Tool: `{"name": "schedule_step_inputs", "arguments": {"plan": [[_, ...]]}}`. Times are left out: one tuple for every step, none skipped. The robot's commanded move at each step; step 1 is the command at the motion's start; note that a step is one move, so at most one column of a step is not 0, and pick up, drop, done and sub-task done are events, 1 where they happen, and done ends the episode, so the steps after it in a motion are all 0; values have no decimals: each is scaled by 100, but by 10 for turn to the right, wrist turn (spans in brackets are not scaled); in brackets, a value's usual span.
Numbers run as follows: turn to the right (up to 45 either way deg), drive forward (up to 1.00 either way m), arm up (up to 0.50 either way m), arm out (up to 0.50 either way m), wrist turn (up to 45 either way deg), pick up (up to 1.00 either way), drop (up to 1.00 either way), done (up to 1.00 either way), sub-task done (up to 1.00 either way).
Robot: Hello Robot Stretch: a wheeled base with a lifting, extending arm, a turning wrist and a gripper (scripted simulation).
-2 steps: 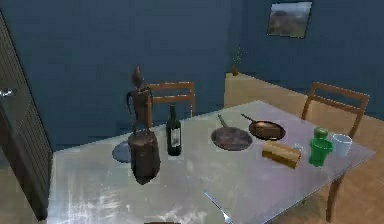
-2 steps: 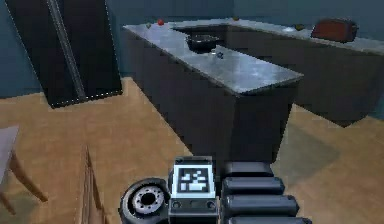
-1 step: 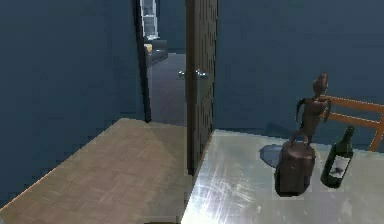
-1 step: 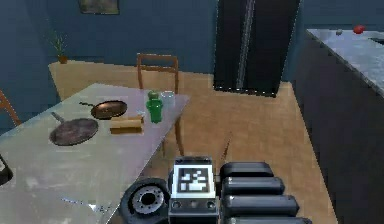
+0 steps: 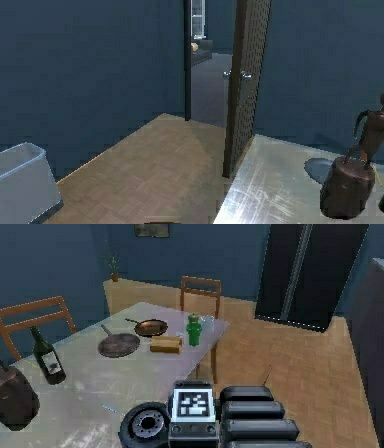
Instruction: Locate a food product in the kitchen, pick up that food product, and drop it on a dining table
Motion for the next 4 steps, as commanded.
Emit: {"name": "schedule_step_inputs", "arguments": {"plan": [[0, 0, 0, 48, 0, 0, 0, 0, 0], [0, 0, 0, 0, 390, 0, 0, 0, 0], [0, 0, -10, 0, 0, 0, 0, 0, 0], [0, 0, -32, 0, 0, 0, 0, 0, 0]]}}
